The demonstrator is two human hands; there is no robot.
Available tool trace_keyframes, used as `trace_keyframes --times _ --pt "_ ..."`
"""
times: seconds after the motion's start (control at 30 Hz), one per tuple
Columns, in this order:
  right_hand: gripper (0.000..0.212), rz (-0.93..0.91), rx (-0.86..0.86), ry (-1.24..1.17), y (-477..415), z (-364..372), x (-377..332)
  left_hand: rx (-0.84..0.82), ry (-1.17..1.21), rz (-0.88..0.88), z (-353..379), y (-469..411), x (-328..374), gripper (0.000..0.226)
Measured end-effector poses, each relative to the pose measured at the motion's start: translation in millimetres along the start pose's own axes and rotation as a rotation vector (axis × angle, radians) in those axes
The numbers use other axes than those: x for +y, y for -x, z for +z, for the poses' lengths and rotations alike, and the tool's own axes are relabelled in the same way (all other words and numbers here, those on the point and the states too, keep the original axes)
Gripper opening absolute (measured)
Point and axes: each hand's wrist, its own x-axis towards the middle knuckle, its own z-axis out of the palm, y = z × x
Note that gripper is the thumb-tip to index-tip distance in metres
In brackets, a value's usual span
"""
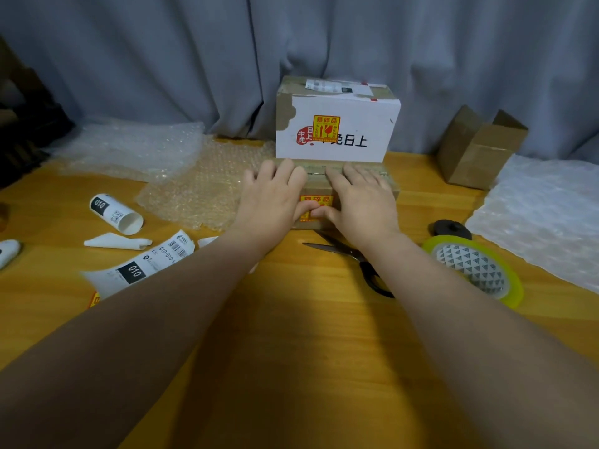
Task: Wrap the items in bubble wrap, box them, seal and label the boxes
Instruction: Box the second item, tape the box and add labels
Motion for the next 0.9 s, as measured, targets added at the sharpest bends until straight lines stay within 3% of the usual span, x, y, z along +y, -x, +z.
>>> trace_keyframes --times 0.23,0.37,0.47,0.57,0.77,0.83,0.9 --pt "0.059 0.003 0.013 -0.069 5 -13 -8 -0.056 0.101 -0.005 -15 11 -6 0.025" --pt "0.058 0.041 -0.042 -0.063 5 -16 -17 -0.306 0.29 -0.063 -36 1 -17 0.026" --pt "0.052 0.025 -0.01 -0.098 12 -20 -29 -0.369 0.429 -0.124 -67 -5 -34 0.033" --pt "0.046 -0.057 0.121 -0.231 27 -23 -50 -0.502 0.39 -0.109 -94 6 -61 0.043" --pt "0.037 -0.171 0.066 -0.475 45 -21 -89 -0.777 0.188 -0.102 -96 55 -105 0.066" --pt "0.037 -0.135 0.007 -0.566 51 -19 -97 -0.823 0.133 -0.074 -88 67 -111 0.065" --pt "0.037 -0.078 -0.029 -0.658 57 -16 -104 -0.823 0.142 -0.065 -82 77 -112 0.046"
